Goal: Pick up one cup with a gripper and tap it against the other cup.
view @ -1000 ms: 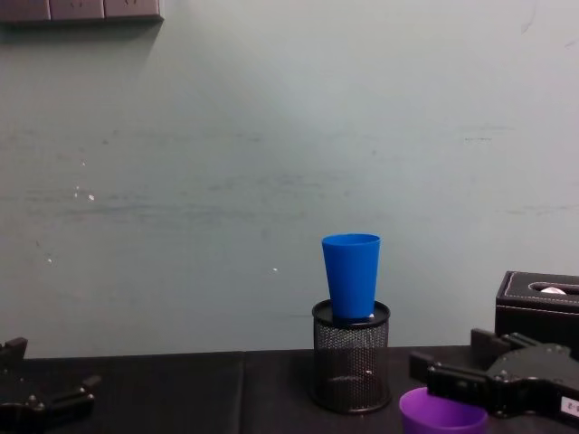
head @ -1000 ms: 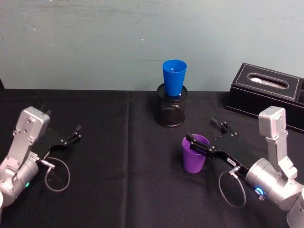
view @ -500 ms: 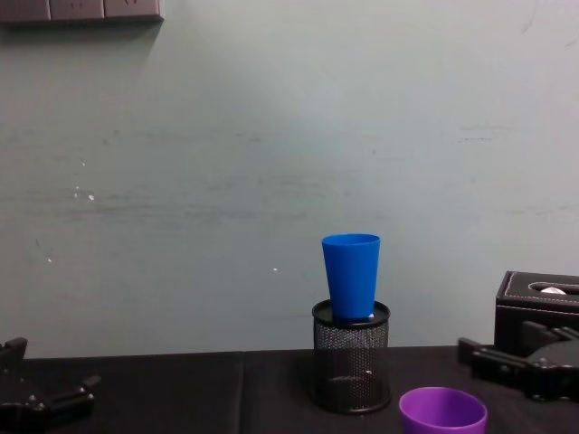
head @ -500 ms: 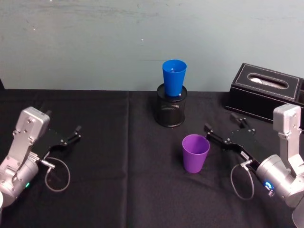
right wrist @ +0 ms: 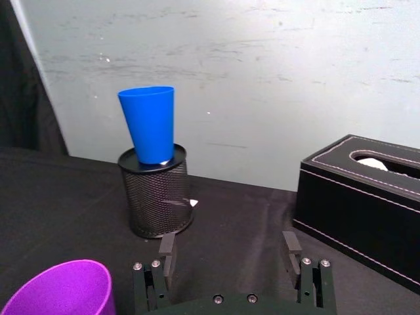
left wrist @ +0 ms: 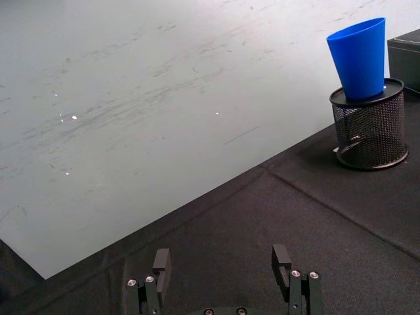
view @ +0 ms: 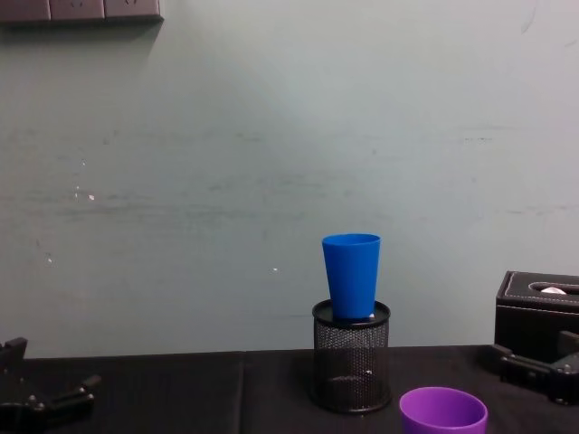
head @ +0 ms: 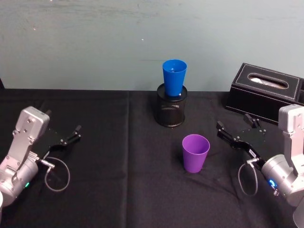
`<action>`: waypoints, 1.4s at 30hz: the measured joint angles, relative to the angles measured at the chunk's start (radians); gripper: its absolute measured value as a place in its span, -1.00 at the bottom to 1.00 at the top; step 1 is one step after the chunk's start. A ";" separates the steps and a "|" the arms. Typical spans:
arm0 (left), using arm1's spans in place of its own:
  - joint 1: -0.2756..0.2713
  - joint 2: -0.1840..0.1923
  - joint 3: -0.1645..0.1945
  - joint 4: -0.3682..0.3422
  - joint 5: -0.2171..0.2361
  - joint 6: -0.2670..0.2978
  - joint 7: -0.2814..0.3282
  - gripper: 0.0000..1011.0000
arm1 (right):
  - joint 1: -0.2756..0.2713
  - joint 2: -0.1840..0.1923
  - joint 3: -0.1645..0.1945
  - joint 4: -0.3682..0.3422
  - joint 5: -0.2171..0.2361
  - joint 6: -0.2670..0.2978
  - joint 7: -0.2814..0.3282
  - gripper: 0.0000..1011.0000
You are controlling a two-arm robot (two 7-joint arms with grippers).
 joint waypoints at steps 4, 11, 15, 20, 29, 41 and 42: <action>0.000 0.000 0.000 0.000 0.000 0.000 0.000 1.00 | 0.003 -0.008 0.009 0.014 -0.010 0.001 -0.001 0.98; 0.000 0.000 0.000 0.000 0.000 0.000 0.000 1.00 | 0.009 -0.022 0.021 0.038 -0.029 0.003 -0.001 0.98; 0.000 0.000 0.000 0.000 0.000 0.000 0.000 1.00 | 0.012 -0.029 0.027 0.050 -0.039 0.006 0.000 0.98; 0.000 0.000 0.000 0.000 0.000 0.000 0.000 1.00 | 0.012 -0.034 0.031 0.057 -0.046 0.007 0.004 0.98; 0.000 0.000 0.000 0.000 0.000 0.000 0.000 1.00 | 0.016 -0.039 0.035 0.069 -0.053 0.012 0.007 0.98; 0.000 0.000 0.000 0.000 0.000 0.000 0.000 1.00 | 0.016 -0.038 0.034 0.067 -0.053 0.011 0.008 0.98; 0.000 0.000 0.000 0.000 0.000 0.000 0.000 1.00 | 0.016 -0.038 0.034 0.067 -0.053 0.011 0.008 0.98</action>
